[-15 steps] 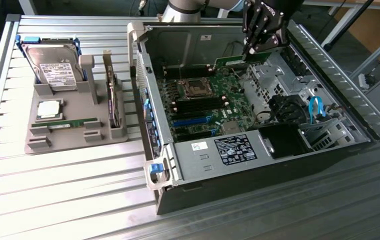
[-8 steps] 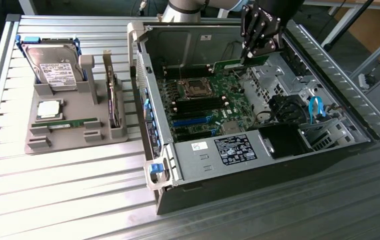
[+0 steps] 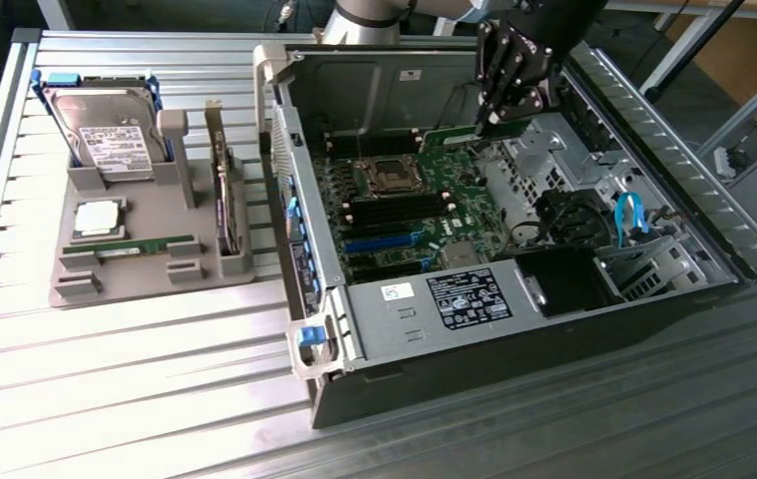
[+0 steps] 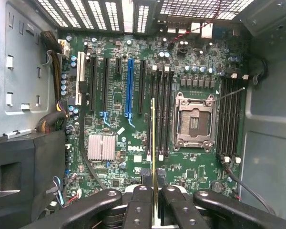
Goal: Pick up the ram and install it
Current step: 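Insert the ram into the slot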
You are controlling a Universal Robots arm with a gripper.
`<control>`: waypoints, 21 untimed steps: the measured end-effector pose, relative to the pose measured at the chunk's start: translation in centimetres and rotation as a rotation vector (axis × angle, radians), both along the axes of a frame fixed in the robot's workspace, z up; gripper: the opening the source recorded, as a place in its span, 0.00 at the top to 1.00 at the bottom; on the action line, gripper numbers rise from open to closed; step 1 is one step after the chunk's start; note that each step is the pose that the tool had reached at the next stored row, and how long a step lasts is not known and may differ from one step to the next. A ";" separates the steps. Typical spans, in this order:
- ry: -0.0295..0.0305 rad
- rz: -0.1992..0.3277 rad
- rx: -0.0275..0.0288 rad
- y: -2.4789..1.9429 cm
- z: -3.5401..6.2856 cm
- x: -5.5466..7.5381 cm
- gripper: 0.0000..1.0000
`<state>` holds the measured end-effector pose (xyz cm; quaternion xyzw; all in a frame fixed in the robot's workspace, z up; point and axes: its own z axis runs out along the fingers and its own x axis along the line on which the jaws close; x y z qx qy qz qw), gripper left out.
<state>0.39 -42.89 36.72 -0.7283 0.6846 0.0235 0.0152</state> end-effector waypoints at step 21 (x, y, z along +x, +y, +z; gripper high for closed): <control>0.0000 0.000 -0.0001 0.00 -2.23 0.0 0.87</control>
